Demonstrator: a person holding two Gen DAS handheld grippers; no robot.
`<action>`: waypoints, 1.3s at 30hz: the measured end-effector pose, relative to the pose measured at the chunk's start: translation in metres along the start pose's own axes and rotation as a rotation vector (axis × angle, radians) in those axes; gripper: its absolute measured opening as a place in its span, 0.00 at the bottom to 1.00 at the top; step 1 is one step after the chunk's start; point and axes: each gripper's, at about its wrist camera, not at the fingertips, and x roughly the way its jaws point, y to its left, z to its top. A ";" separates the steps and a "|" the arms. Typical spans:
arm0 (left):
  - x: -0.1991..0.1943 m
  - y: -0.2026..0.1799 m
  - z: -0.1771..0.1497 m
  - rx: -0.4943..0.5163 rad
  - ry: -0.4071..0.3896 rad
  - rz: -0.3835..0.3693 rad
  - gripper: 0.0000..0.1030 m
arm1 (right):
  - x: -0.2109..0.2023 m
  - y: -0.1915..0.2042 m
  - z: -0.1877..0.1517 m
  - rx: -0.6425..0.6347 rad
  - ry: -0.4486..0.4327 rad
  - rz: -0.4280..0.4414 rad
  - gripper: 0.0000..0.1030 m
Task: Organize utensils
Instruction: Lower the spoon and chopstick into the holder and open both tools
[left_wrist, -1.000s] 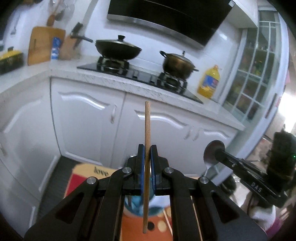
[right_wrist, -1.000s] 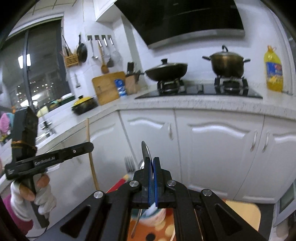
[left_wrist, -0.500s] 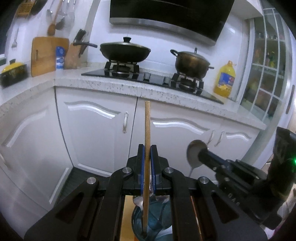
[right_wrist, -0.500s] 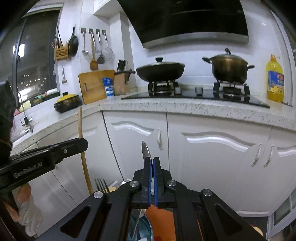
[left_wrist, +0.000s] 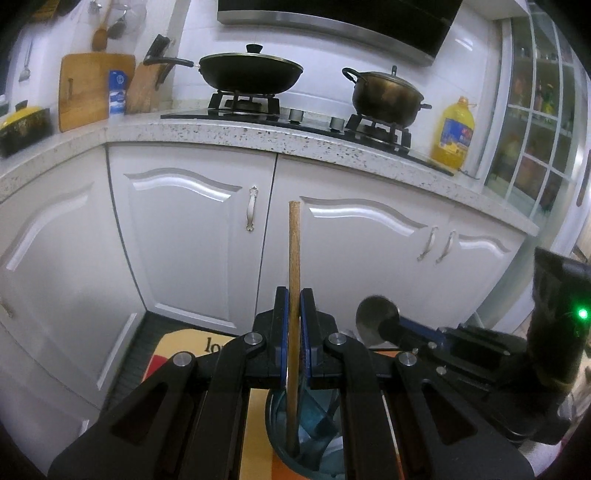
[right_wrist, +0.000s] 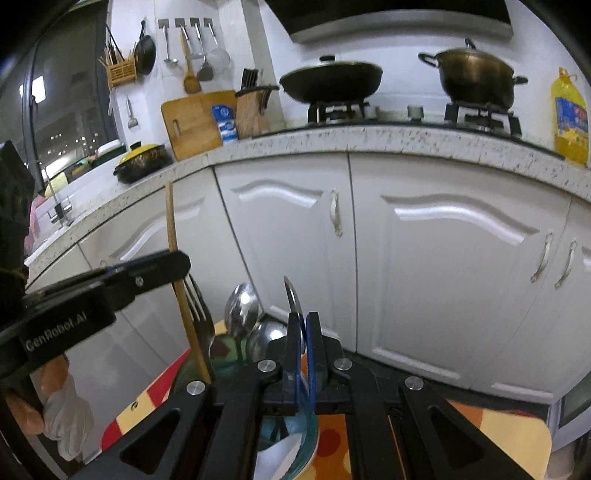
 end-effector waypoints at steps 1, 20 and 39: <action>-0.002 0.001 0.000 -0.008 0.002 0.000 0.04 | 0.000 -0.001 -0.002 0.009 0.015 0.012 0.03; -0.024 0.019 -0.004 -0.128 0.037 -0.038 0.45 | -0.029 -0.018 -0.019 0.149 0.072 0.042 0.27; -0.063 -0.004 -0.043 -0.045 0.041 0.018 0.45 | -0.070 0.005 -0.037 0.124 0.047 0.017 0.32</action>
